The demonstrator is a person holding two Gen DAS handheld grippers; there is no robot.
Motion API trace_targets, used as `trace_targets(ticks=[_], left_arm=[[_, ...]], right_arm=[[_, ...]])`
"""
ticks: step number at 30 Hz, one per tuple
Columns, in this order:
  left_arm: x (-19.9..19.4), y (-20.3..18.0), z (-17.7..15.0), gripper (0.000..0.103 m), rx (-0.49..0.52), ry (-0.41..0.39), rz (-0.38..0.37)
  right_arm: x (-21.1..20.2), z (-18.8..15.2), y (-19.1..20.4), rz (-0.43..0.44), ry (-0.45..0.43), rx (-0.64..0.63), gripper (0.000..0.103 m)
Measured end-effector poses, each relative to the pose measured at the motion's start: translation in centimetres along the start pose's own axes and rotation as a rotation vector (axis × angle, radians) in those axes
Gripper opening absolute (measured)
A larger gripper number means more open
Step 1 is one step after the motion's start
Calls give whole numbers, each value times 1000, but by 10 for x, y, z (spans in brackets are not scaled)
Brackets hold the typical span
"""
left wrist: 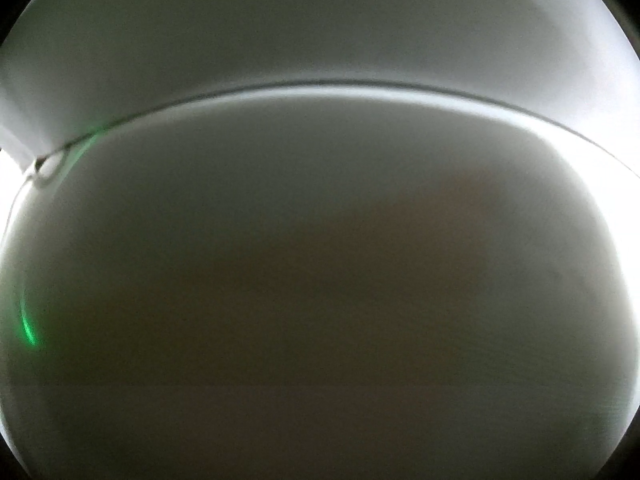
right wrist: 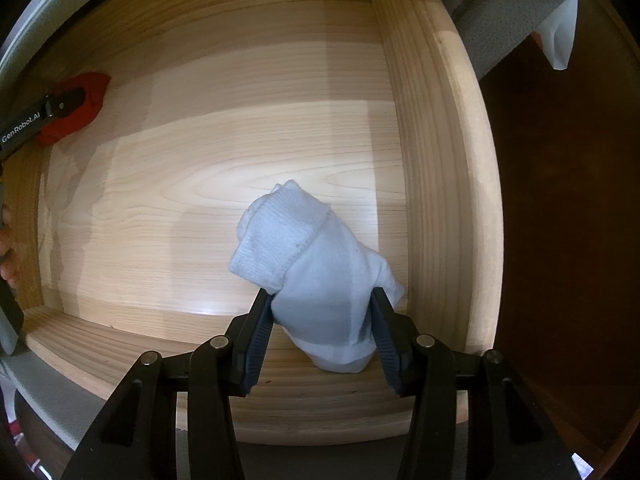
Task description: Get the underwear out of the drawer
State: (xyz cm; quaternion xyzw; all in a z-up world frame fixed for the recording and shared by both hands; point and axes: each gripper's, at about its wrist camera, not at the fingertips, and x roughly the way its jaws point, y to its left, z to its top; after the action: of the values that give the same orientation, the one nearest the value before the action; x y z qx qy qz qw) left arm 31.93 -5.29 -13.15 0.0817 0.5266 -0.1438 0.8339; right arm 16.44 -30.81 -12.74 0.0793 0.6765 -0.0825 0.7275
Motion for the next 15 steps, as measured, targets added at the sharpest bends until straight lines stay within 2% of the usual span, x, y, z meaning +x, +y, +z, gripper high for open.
trace_targets(ticks=[4,6,8,15], left_arm=[[3,1,1,58,6,15,-21],[5,1,2,55,8,20,-23],[1,-14,1,50,8,23,-25],[6,-16,4,48,9,28,-26]], right_arm=[[0,0,1,6,-1,-1,47],[-1,0,1,6,0,-1,47],[0,0,1,6,-1,-2,47],[0,0,2,6,-1,-3,47]])
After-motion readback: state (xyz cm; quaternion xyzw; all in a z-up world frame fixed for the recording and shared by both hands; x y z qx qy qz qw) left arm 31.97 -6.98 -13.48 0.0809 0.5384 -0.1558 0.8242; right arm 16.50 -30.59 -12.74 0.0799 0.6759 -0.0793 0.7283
